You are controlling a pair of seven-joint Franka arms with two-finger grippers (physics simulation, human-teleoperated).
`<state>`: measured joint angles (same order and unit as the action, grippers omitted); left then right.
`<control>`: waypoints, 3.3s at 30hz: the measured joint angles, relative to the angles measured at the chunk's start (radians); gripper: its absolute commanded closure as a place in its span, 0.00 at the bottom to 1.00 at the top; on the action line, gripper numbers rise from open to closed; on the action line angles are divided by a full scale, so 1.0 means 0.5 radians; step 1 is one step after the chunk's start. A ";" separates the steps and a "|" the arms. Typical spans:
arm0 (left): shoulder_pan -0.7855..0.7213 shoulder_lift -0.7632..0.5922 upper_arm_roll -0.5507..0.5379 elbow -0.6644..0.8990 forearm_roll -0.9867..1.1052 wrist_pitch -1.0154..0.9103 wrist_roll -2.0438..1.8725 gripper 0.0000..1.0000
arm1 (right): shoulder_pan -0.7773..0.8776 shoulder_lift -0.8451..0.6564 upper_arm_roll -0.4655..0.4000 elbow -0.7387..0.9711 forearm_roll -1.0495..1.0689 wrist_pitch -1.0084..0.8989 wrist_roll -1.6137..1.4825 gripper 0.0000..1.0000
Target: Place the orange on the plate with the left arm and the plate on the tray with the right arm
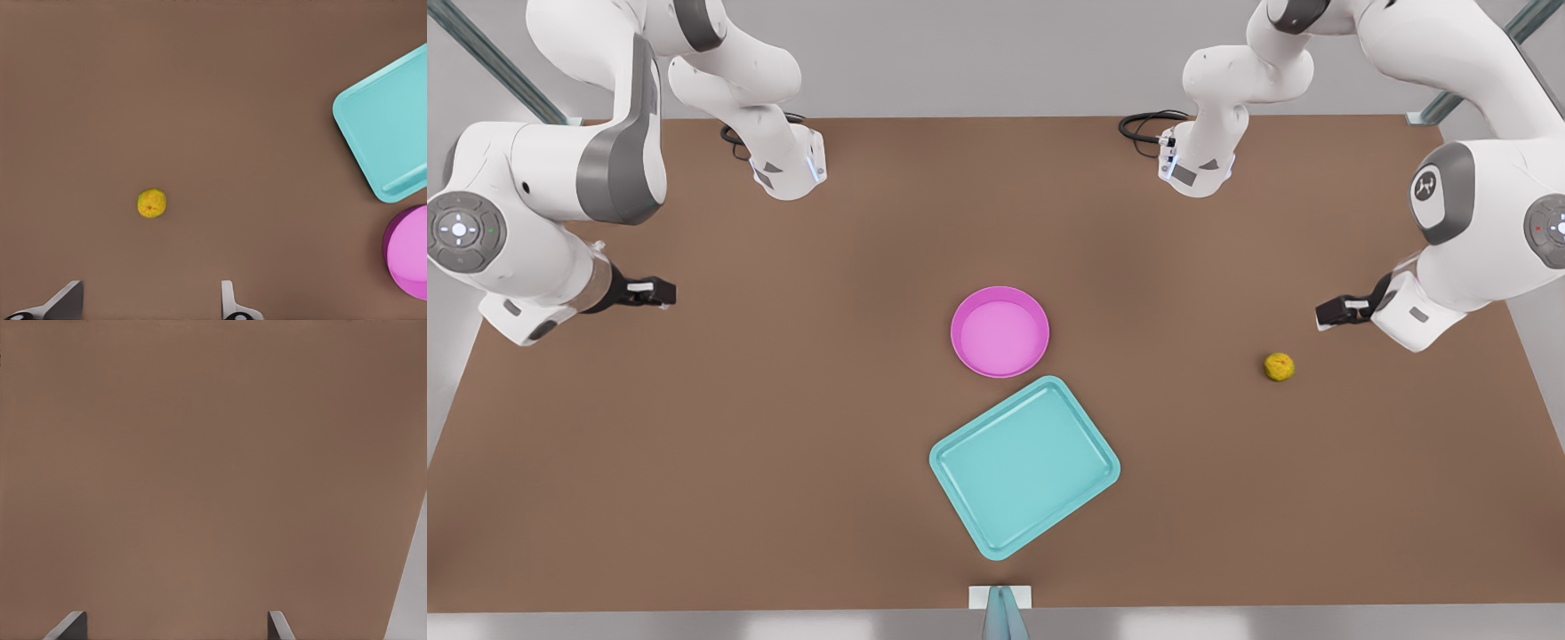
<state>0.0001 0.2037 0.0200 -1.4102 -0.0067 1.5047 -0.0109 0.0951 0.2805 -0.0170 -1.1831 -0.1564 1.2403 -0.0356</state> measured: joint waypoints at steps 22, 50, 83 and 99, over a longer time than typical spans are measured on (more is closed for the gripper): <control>0.190 0.609 0.150 -1.112 -0.011 1.401 0.331 0.00 | -0.003 0.016 0.001 -0.020 0.017 0.063 -0.038 0.00; -0.485 0.400 0.139 -1.093 0.013 1.367 0.306 0.40 | -0.013 0.034 0.000 -0.030 0.018 0.071 -0.049 0.00; -0.441 -0.009 0.232 0.167 -0.314 -0.345 -0.753 0.00 | 0.406 0.667 0.016 -0.621 0.869 0.796 -0.007 0.00; -0.299 -0.007 0.037 0.095 -0.125 -0.408 -0.547 0.00 | 0.874 0.922 0.094 -0.720 1.118 1.624 0.078 0.00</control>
<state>-0.1495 0.2005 0.0383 -1.3627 -0.0690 1.3006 -0.2844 0.5321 0.7417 0.0297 -1.5433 0.4024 2.0523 0.0035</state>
